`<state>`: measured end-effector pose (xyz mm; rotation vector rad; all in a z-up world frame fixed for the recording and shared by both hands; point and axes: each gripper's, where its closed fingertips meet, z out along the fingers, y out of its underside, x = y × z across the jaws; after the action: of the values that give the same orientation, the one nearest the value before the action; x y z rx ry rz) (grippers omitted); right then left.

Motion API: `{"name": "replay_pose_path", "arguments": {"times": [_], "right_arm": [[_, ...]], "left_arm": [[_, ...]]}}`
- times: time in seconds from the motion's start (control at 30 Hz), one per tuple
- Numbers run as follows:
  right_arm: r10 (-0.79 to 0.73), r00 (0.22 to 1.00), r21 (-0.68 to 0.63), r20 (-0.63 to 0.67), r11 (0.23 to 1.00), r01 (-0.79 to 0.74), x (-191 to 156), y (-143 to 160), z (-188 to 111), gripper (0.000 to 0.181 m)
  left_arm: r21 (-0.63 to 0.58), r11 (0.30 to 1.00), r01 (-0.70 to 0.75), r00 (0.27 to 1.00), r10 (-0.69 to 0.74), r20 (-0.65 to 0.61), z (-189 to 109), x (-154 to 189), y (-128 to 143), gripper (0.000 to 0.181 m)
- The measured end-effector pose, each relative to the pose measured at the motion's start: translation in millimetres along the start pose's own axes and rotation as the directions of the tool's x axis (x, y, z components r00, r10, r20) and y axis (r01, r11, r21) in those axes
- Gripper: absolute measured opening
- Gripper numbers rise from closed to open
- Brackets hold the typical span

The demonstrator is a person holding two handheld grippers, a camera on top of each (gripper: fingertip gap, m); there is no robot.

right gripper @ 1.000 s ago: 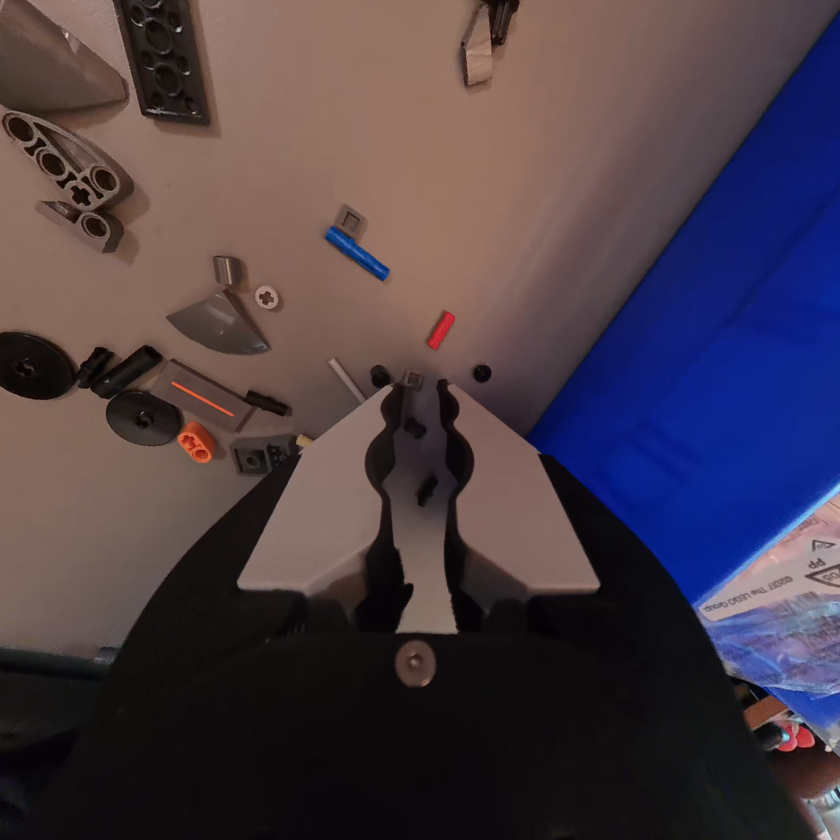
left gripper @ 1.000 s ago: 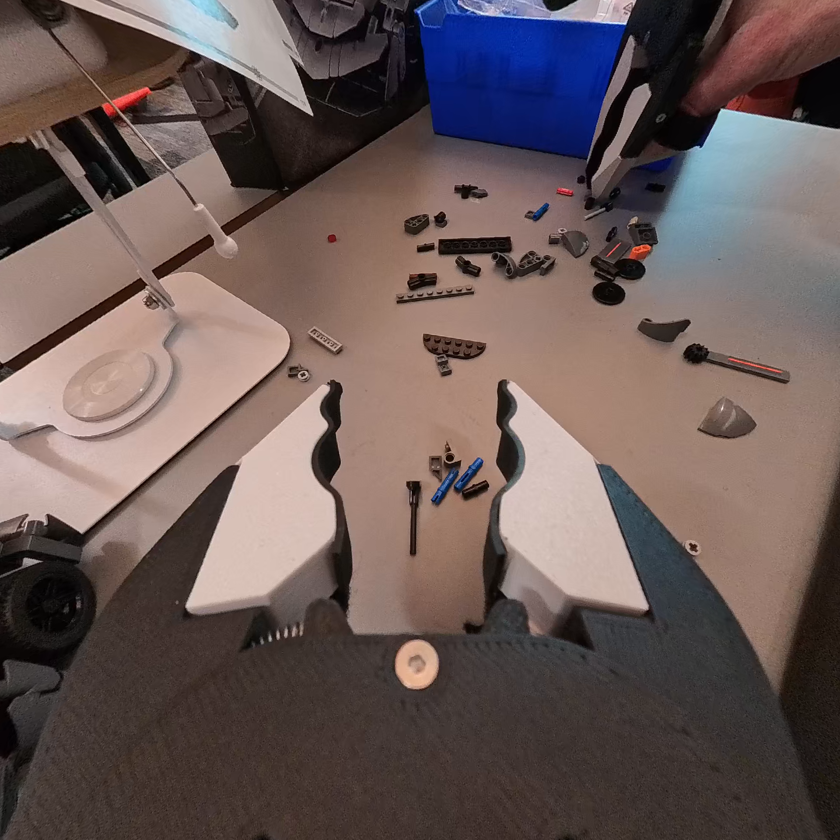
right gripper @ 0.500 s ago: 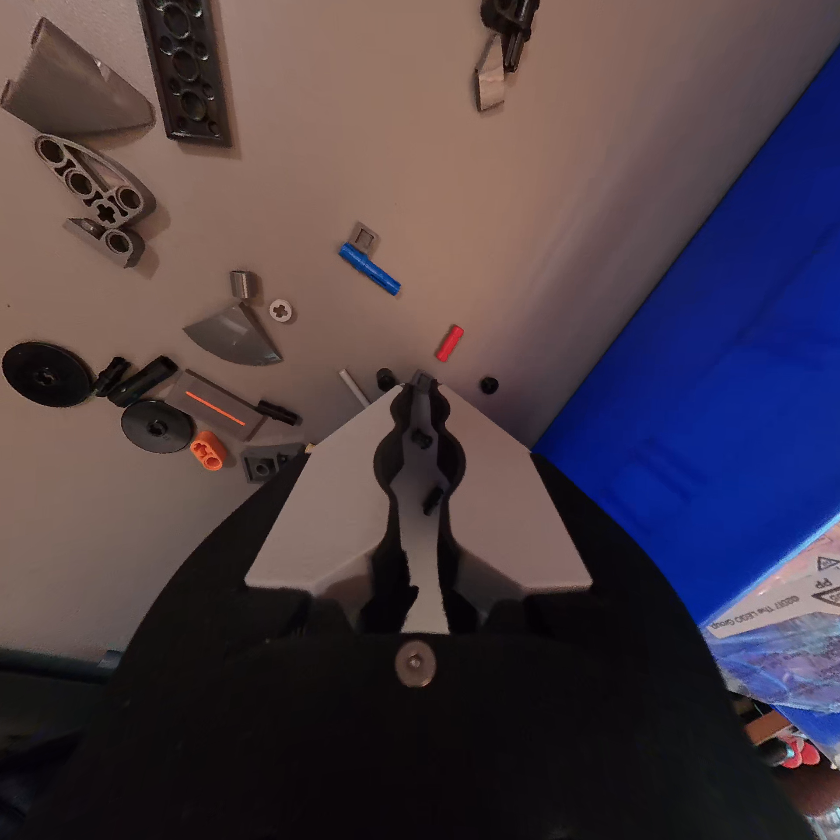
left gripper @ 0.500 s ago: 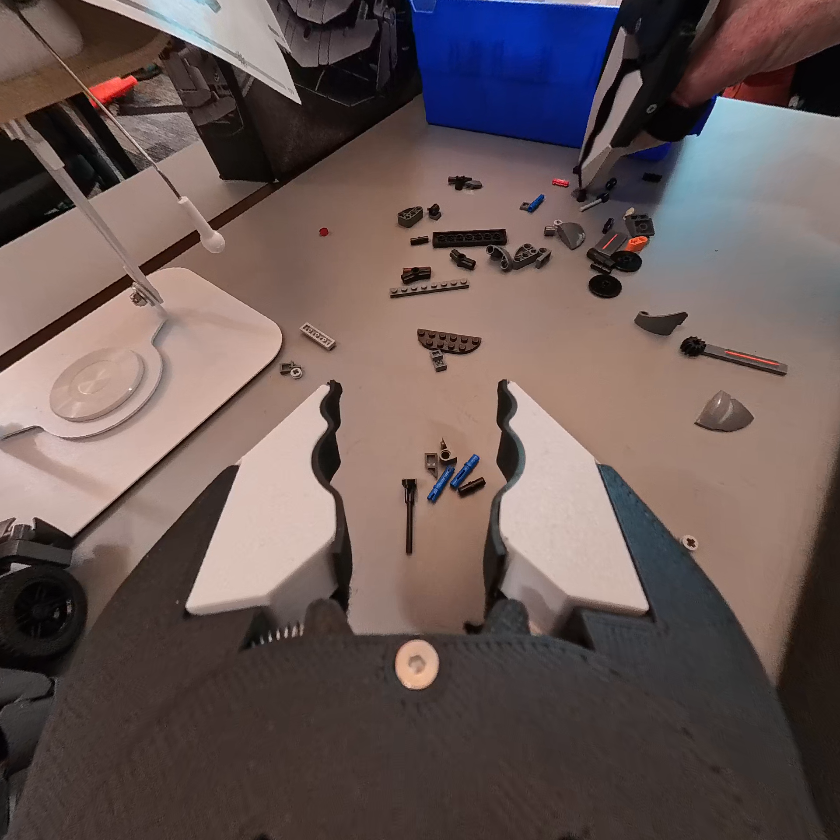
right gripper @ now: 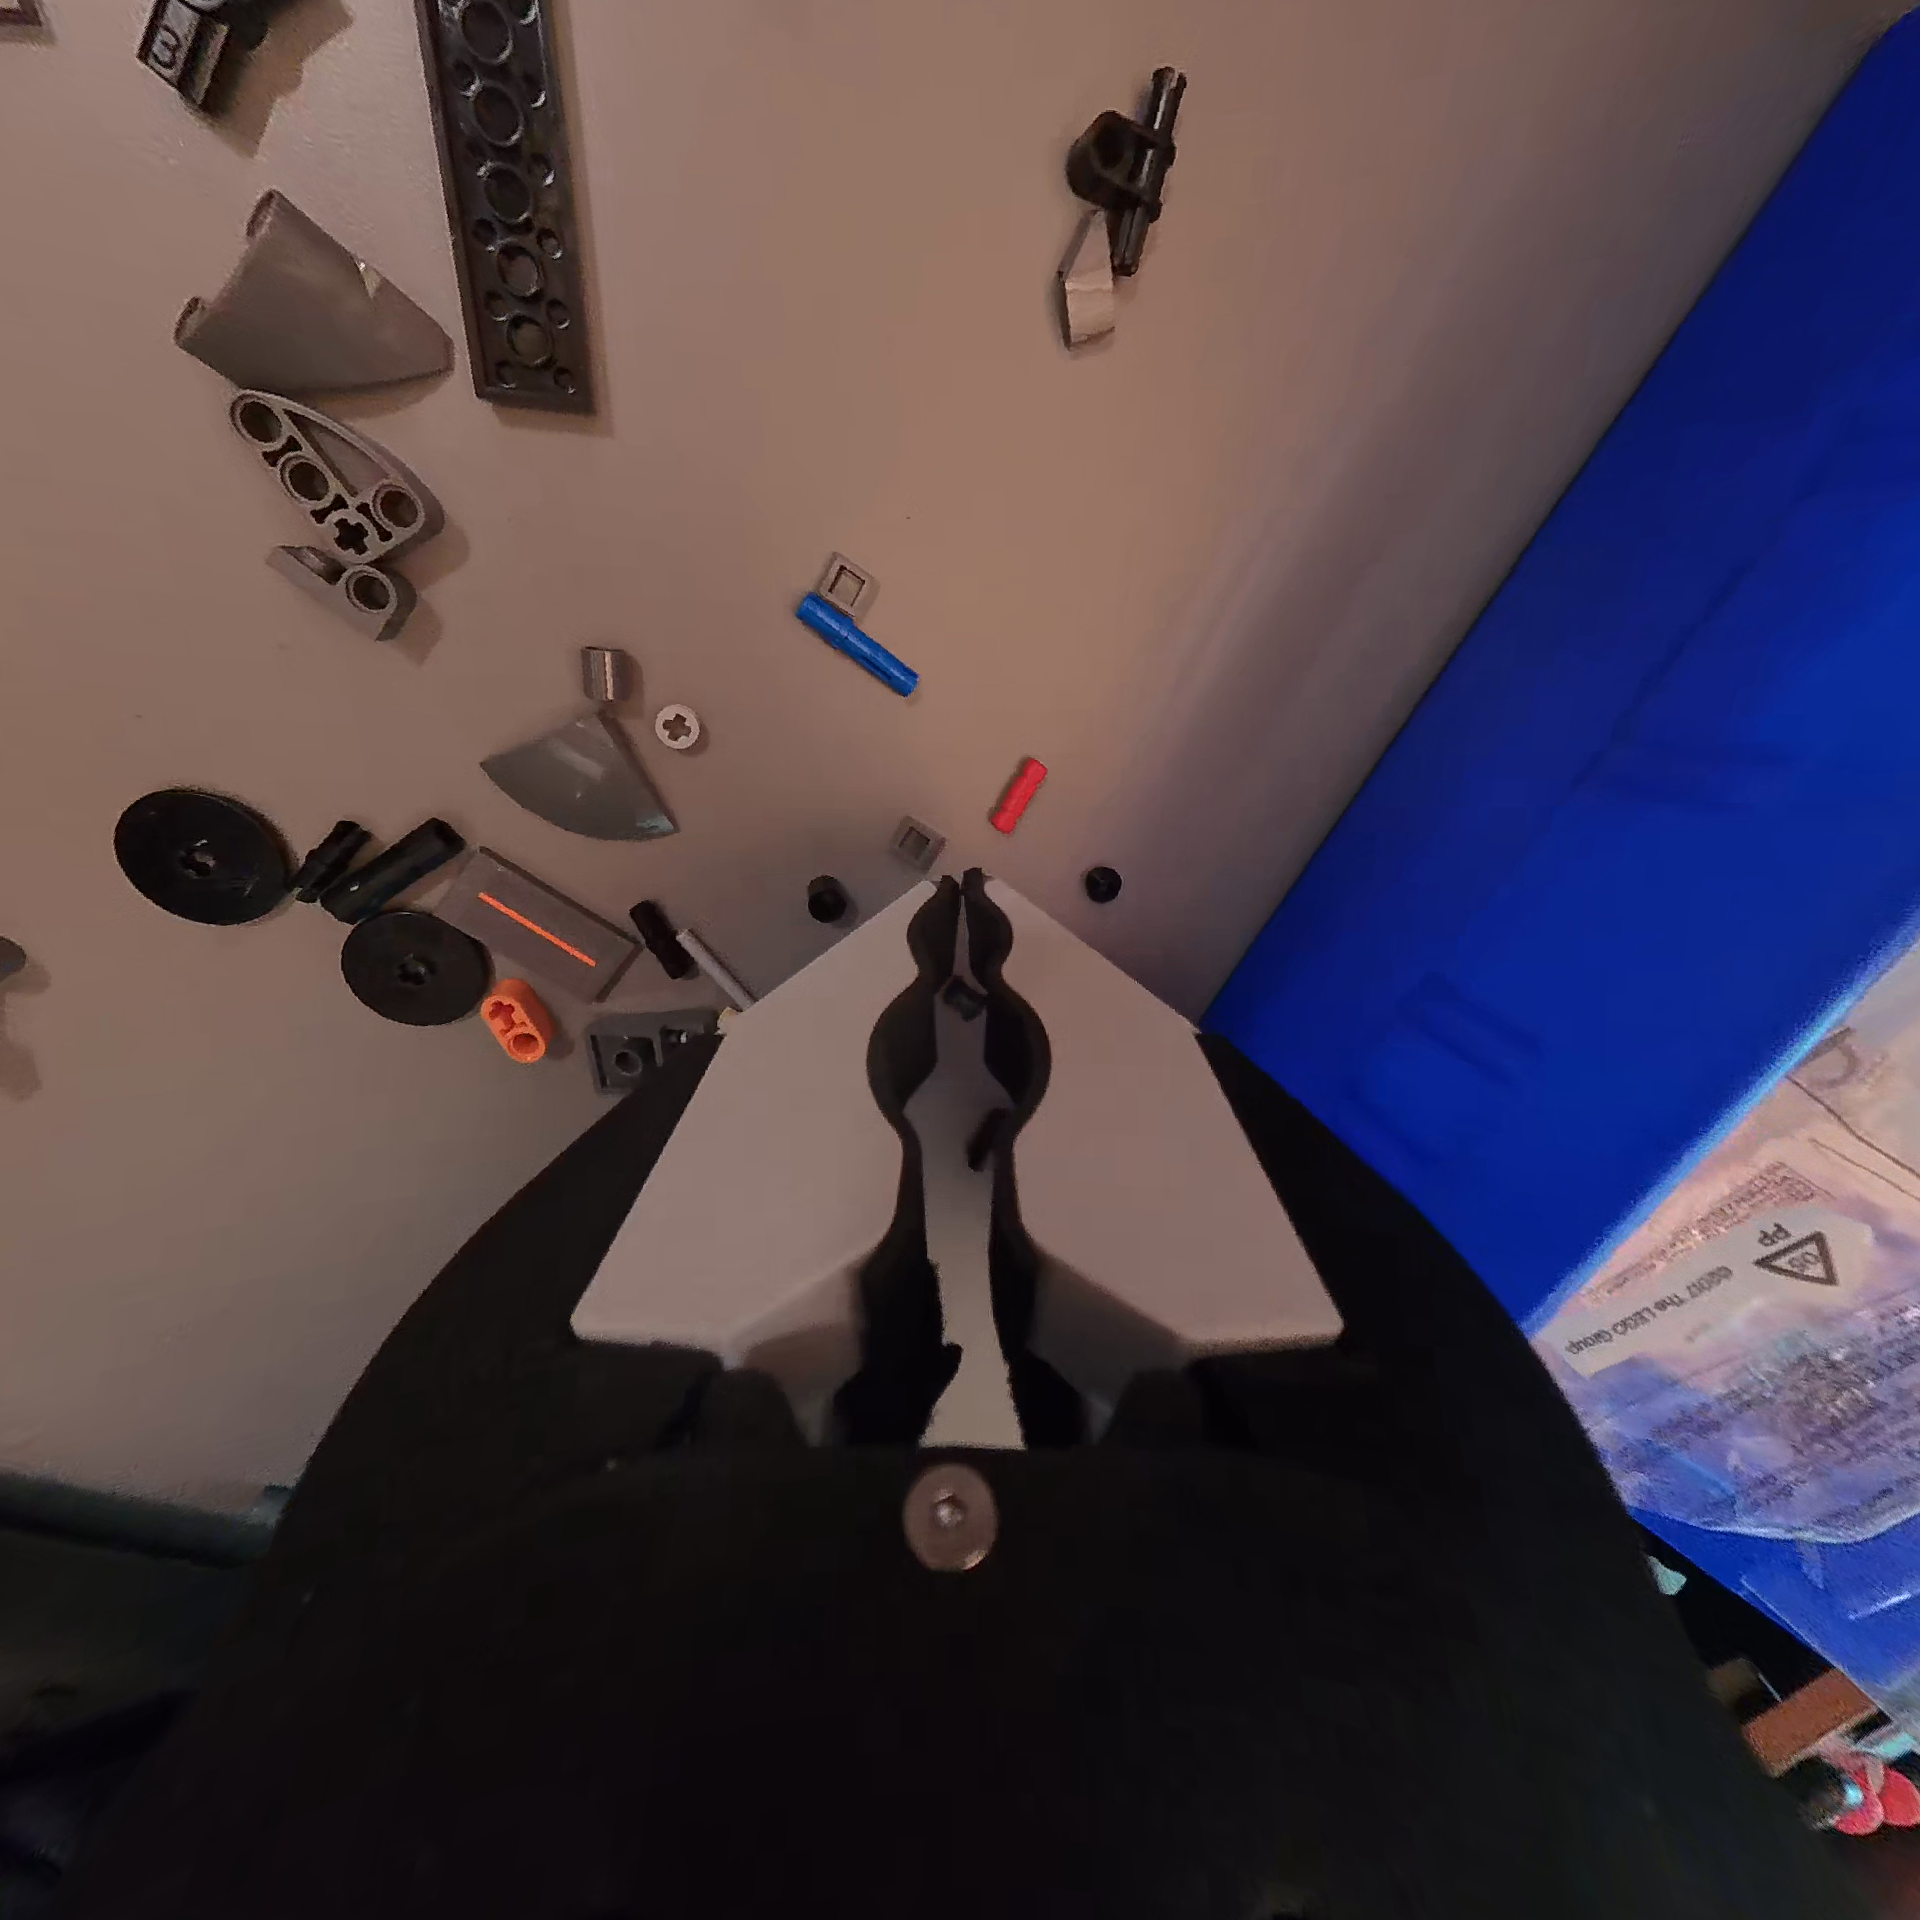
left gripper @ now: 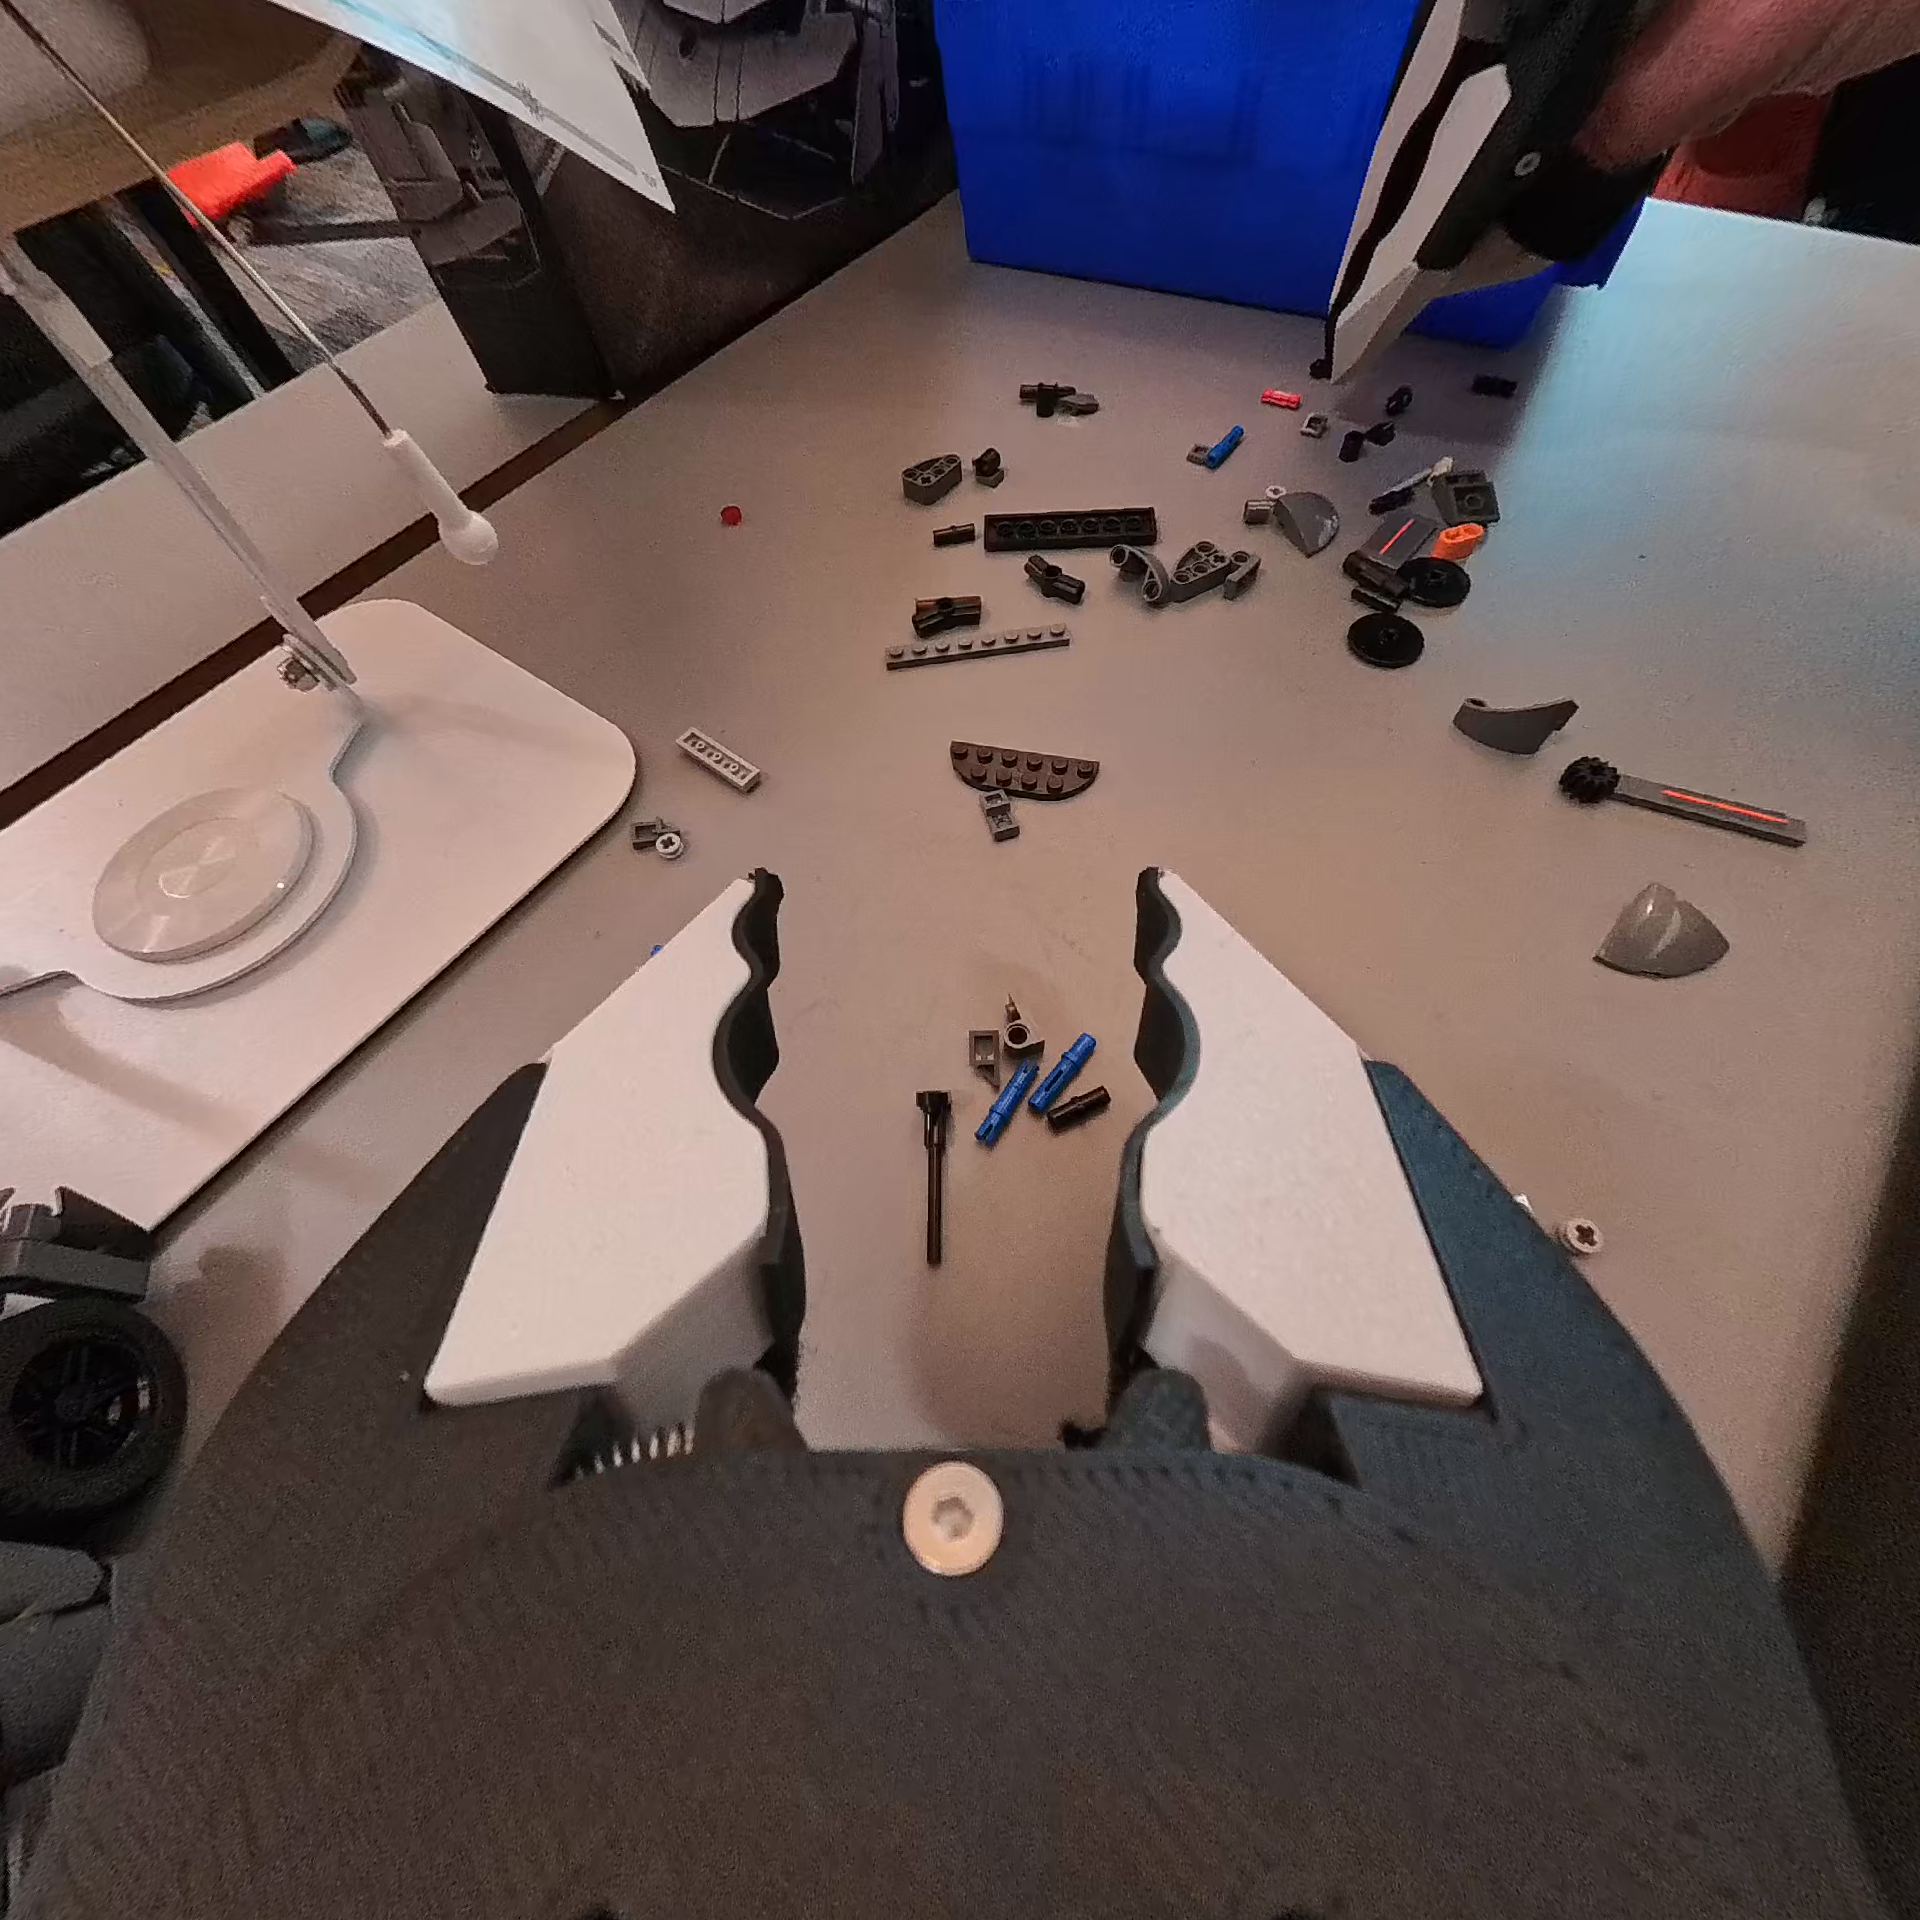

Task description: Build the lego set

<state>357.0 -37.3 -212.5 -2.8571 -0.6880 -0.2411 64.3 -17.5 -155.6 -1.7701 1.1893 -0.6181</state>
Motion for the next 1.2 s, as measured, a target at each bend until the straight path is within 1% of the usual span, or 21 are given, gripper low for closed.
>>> {"name": "replay_pose_path", "arguments": {"times": [0.2, 0.4, 0.67, 0.93, 1.2], "right_arm": [[0.004, 1.000, 0.001, 0.003, 1.000, -0.004, -0.4, 0.2, 1.1, 0.005], [0.010, 1.000, 0.005, -0.001, 1.000, -0.010, 0.6, 1.2, -0.1, 0.007], [0.048, 0.998, 0.034, -0.028, 0.998, -0.047, 10.0, 1.8, -5.2, 0.012], [0.054, 0.999, 0.036, 0.003, 0.998, -0.054, 6.5, 3.3, -4.3, 0.012], [0.035, 0.998, 0.015, 0.055, 0.999, -0.036, -6.9, -3.6, 8.8, 0.015]], "left_arm": [[-0.004, 1.000, -0.003, 1.000, 0.003, -0.004, 0.4, 0.6, 0.6, 0.067], [-0.008, 1.000, -0.008, 1.000, 0.008, -0.012, 1.3, 2.6, 1.3, 0.066], [-0.009, 1.000, -0.009, 1.000, 0.009, -0.018, 2.2, 4.1, 1.1, 0.066], [-0.014, 1.000, -0.005, 1.000, 0.005, -0.022, 3.9, 4.4, 2.3, 0.066], [-0.018, 1.000, -0.004, 1.000, 0.004, -0.026, 4.9, 4.9, 3.2, 0.066]]}}
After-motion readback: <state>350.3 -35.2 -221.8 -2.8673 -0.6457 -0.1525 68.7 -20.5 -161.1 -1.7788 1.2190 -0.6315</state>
